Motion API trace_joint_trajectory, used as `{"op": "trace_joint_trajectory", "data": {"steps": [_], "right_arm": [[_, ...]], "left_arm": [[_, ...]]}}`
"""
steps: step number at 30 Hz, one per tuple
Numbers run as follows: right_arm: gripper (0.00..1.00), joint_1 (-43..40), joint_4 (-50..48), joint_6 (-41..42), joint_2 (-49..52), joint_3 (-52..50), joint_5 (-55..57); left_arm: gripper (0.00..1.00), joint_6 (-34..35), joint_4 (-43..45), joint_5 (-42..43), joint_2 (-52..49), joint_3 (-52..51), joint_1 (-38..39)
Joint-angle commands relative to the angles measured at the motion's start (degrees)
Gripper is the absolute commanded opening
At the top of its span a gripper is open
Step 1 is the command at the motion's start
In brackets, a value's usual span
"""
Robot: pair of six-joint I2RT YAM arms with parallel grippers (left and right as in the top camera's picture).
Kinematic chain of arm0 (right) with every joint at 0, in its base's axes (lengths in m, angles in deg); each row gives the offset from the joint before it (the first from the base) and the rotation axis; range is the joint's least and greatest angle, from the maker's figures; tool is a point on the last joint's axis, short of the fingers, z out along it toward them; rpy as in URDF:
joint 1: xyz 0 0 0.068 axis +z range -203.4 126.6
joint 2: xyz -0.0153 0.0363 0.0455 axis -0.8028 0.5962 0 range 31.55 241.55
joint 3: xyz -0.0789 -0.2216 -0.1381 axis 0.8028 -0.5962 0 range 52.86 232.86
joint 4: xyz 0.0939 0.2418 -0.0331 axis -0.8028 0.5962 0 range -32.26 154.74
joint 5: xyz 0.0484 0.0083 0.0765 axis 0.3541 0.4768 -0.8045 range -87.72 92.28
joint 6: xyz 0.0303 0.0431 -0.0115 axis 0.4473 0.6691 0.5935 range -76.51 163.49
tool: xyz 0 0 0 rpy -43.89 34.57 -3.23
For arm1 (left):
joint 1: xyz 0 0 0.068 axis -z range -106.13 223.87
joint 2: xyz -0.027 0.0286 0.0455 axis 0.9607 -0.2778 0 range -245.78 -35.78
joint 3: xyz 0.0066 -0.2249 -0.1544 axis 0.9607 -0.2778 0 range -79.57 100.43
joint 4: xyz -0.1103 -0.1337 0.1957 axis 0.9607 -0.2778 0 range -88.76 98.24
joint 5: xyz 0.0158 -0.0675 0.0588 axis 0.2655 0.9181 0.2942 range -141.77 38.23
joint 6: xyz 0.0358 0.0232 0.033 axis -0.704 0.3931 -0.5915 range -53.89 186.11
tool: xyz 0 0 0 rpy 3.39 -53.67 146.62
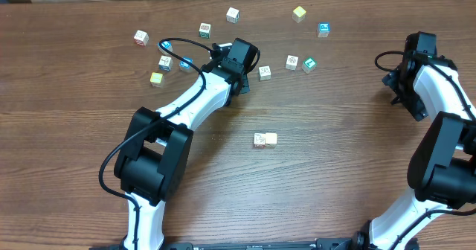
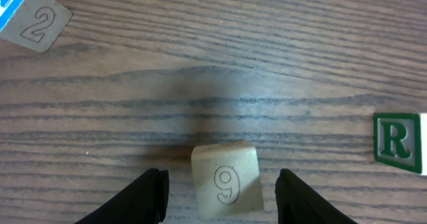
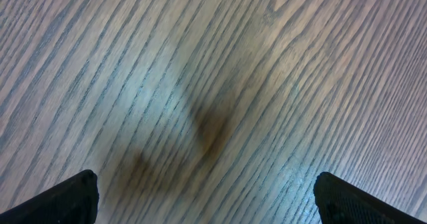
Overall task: Form a horizontal line
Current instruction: 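Lower the left gripper and grasp the white 9 block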
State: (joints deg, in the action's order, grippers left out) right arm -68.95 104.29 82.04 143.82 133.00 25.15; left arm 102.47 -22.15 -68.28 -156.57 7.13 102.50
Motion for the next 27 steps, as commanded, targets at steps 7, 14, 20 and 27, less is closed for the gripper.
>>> {"op": "trace_joint_trajectory", "data": {"steps": [7, 14, 20, 27], "right_arm": [[1.0, 0.0, -0.2, 0.0, 0.8, 1.2, 0.6], [1.0, 0.0, -0.2, 0.0, 0.8, 1.1, 0.6], [1.0, 0.0, -0.2, 0.0, 0.8, 1.1, 0.6], [1.0, 0.0, -0.2, 0.0, 0.8, 1.2, 0.6]], "left_arm": [[0.51, 1.1, 2.1, 0.0, 0.1, -1.9, -0.1], [0.46, 1.2, 3.7, 0.0, 0.1, -3.0, -0.1], [0.4, 1.1, 3.7, 0.1, 0.1, -3.1, -0.1], [0.41, 1.1, 3.6, 0.1, 0.1, -3.1, -0.1]]}}
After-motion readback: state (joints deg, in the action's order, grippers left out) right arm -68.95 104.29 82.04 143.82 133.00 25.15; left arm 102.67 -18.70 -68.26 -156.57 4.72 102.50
